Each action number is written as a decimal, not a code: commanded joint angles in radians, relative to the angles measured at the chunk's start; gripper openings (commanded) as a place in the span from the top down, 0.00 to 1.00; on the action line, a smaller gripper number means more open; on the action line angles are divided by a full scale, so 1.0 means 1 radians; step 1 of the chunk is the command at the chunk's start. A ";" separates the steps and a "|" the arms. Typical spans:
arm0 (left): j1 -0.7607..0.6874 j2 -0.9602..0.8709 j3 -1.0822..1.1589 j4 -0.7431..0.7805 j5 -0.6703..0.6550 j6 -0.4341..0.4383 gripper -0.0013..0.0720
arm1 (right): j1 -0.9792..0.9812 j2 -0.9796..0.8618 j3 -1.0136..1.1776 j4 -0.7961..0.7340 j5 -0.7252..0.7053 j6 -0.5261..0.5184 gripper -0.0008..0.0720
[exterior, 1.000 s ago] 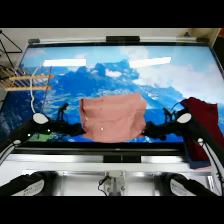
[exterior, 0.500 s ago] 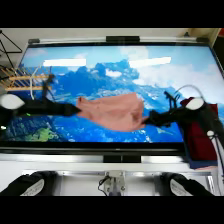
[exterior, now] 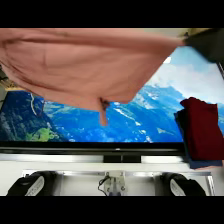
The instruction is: Fold the shirts.
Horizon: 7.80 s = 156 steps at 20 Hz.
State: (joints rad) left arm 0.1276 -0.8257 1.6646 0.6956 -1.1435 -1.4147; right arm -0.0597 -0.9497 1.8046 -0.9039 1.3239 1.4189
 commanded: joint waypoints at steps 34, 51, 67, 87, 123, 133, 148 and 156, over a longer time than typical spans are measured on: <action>-0.185 -0.785 -0.380 -0.068 0.486 0.027 0.40 | 0.135 -0.765 -0.169 0.066 -0.277 -0.138 0.93; -0.143 -1.091 -0.080 -0.076 0.294 0.217 0.15 | 0.264 -0.679 -0.169 0.060 0.172 -0.102 0.93; -0.245 -1.244 0.051 -0.087 0.427 0.304 0.18 | 0.314 -0.679 -0.169 0.069 0.165 -0.042 0.93; -0.137 -1.001 0.050 0.103 0.021 0.460 0.94 | 0.320 -0.587 -0.169 0.015 0.303 0.033 0.93; 0.021 -0.311 -0.688 0.368 -0.018 0.309 0.44 | 0.264 -0.182 -1.157 -0.014 -0.219 0.218 0.03; 0.021 -0.304 -0.687 0.315 -0.054 0.250 0.44 | 0.282 -0.426 -1.178 0.214 -0.333 0.059 0.04; 0.021 -0.297 -0.686 0.246 -0.043 0.250 0.44 | 0.097 -0.272 -0.846 0.266 -0.249 -0.004 0.93; 0.021 -0.297 -0.686 0.246 -0.043 0.250 0.44 | -0.368 -0.181 -0.472 0.078 -0.018 0.115 0.93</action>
State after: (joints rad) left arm 0.1486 -1.1236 0.9783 0.9413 -1.1870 -1.1648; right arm -0.2756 -1.1511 1.2190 -0.7731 1.2098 1.5066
